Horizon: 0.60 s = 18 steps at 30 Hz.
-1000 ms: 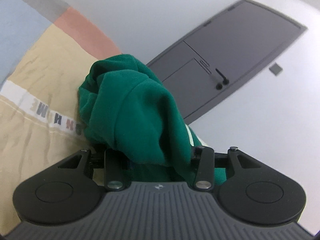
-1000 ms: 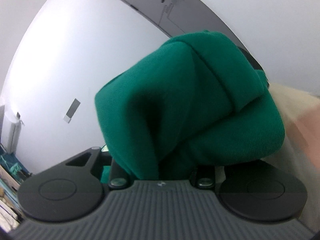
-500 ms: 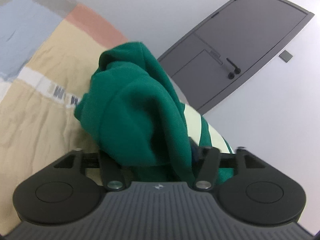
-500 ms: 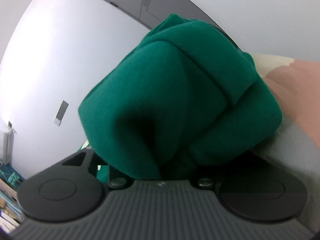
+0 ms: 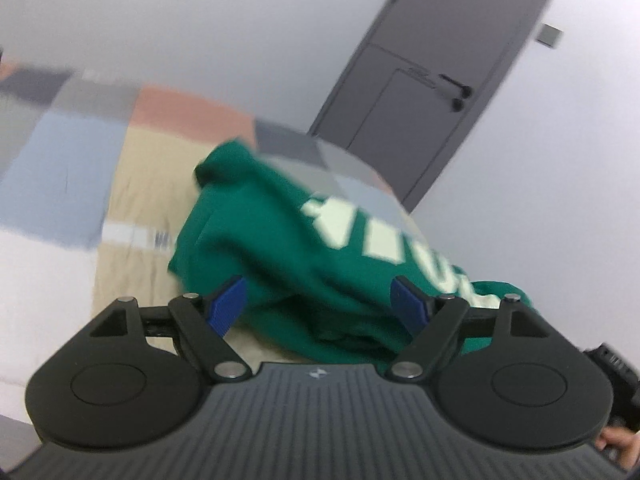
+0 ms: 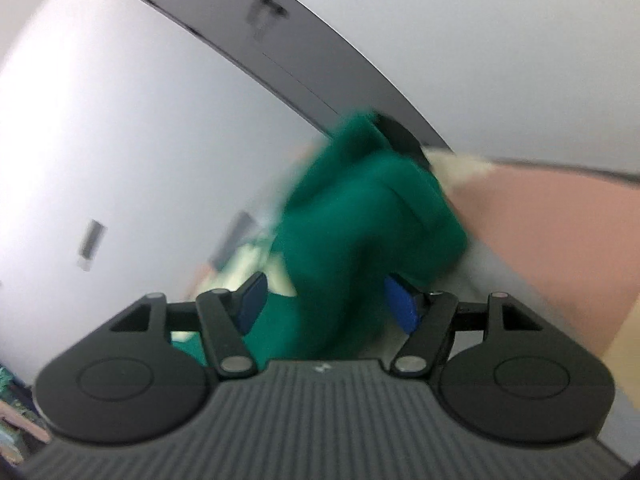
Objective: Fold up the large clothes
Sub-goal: 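Lay the folded hoodie on the bed and open both grippers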
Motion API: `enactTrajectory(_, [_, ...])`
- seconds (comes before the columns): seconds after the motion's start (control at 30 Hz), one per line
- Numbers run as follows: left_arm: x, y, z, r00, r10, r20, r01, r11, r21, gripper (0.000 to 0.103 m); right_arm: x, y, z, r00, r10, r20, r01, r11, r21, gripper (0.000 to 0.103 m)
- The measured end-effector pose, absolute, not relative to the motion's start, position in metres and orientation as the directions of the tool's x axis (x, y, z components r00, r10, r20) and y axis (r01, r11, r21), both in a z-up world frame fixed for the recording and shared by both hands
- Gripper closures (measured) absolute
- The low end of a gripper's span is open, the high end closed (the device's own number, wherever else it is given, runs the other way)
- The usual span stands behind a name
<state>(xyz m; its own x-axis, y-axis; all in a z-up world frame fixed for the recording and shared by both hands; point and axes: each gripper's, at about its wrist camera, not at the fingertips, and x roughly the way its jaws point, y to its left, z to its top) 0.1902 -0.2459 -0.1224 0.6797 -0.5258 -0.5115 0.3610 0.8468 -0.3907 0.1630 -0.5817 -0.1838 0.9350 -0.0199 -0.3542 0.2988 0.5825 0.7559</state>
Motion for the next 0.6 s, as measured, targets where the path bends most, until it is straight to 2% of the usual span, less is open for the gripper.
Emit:
enactTrajectory(0.33, [0.107, -0.249, -0.012, 0.696, -0.569, -0.438, 0.504, 0.822, -0.265, 0.021, 0.111, -0.546, -0.058, 0.974, -0.023, -0.225, 0.171, 0.725, 0.667, 0.035])
enactTrajectory(0.6, [0.027, -0.241, 0.033, 0.722, -0.566, -0.397, 0.56, 0.816, -0.144, 0.021, 0.073, -0.499, -0.013, 0.979, 0.022, -0.203, 0.098, 0.821, 0.562, 0.035])
